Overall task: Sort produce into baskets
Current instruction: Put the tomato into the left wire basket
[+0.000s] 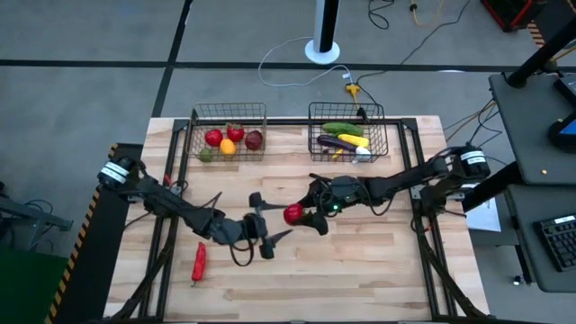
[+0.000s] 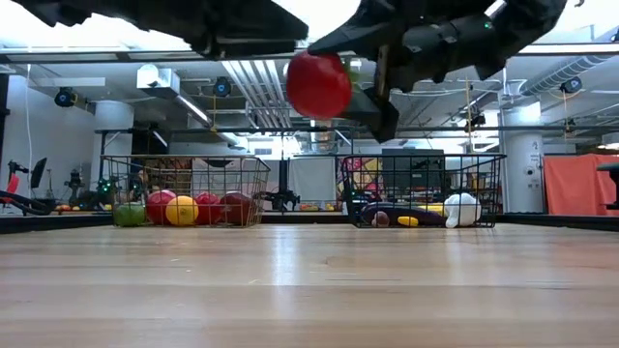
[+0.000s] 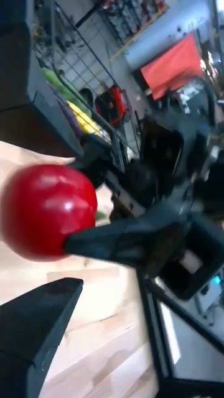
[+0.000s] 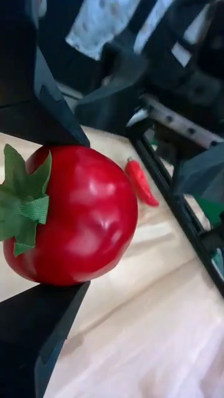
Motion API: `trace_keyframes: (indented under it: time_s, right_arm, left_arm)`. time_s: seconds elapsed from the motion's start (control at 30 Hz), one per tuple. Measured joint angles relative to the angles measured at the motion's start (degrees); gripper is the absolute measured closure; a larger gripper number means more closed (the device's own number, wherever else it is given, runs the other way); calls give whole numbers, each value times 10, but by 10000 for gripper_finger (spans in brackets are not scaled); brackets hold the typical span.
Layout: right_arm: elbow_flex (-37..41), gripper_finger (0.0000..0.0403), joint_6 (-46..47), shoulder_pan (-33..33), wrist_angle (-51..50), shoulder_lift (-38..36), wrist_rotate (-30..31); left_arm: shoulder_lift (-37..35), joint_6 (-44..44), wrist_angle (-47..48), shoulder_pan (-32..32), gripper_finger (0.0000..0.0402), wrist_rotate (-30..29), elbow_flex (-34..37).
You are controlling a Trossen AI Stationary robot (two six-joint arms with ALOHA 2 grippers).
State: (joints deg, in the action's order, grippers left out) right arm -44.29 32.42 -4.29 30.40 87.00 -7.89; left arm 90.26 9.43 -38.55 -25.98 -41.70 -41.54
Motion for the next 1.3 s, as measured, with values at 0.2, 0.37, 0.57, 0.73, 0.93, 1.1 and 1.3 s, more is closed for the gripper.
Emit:
trace_keyframes:
  time_s: [0.2,0.37,0.57,0.73,0.93,1.1,1.3]
  right_arm:
    - [-48,86,-4,4,-4,37,-42]
    - [-75,85,-7,5,-3,54,-63]
    - [-102,85,-17,5,-47,62,-71]
    - [-118,84,-34,6,-66,62,-84]
    - [-143,63,-45,8,-114,62,-116]
    - [-171,48,-74,10,-165,61,-119]
    - [-221,46,-129,13,-258,40,-118]
  left_arm:
    - [39,12,3,-1,74,-19,-29]
    - [49,10,27,-3,71,-64,-36]
    - [47,5,31,-15,76,-72,-36]
    - [46,-5,40,-25,90,-88,-36]
    - [44,-54,47,-30,94,-88,-37]
    - [44,-87,52,-40,113,-89,-29]
    - [44,-124,17,-72,119,-118,-19]
